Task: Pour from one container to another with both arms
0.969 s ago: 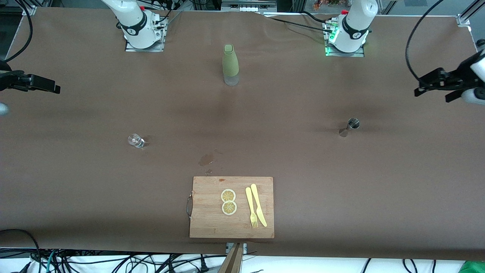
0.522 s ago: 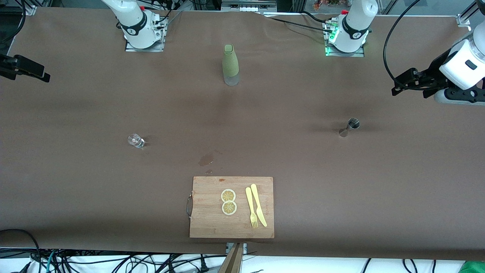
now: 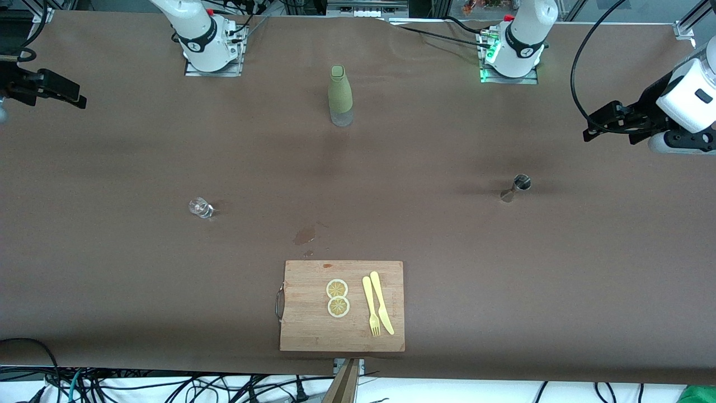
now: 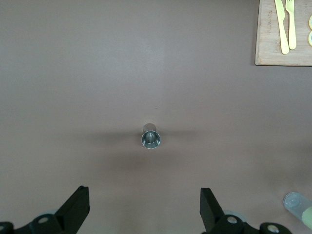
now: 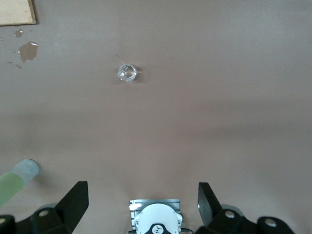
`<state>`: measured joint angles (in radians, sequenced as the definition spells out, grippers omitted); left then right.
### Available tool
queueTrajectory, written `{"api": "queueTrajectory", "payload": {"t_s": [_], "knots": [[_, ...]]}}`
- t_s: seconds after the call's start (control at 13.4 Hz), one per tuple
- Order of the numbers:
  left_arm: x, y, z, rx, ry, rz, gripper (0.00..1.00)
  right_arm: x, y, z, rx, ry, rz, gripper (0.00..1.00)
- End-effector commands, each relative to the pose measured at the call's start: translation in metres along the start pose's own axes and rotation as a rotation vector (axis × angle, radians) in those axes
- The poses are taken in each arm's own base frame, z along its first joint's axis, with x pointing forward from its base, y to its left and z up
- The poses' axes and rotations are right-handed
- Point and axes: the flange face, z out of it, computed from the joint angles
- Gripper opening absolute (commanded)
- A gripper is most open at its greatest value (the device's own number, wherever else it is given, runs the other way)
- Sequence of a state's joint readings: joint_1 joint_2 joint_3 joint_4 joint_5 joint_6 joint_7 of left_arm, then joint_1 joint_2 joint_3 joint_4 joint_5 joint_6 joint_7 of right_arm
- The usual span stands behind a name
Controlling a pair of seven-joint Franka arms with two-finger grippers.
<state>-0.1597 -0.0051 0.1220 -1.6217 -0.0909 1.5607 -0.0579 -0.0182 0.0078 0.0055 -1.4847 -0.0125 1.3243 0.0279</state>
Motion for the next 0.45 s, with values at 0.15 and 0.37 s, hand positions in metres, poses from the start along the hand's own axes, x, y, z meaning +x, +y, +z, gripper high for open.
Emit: {"api": "queueTrajectory", "payload": {"t_s": [0.15, 0.37], "knots": [[-0.0063, -0.0002, -0.0046, 0.008, 0.002, 0.0, 1.0, -0.0022, -0.0017, 0.0013, -0.048, 0.021, -0.007, 1.0], [-0.0064, -0.0011, -0.0046, 0.008, 0.001, -0.005, 1.0, 0.0003, -0.0018, 0.0039, -0.048, 0.013, -0.01, 1.0]]}}
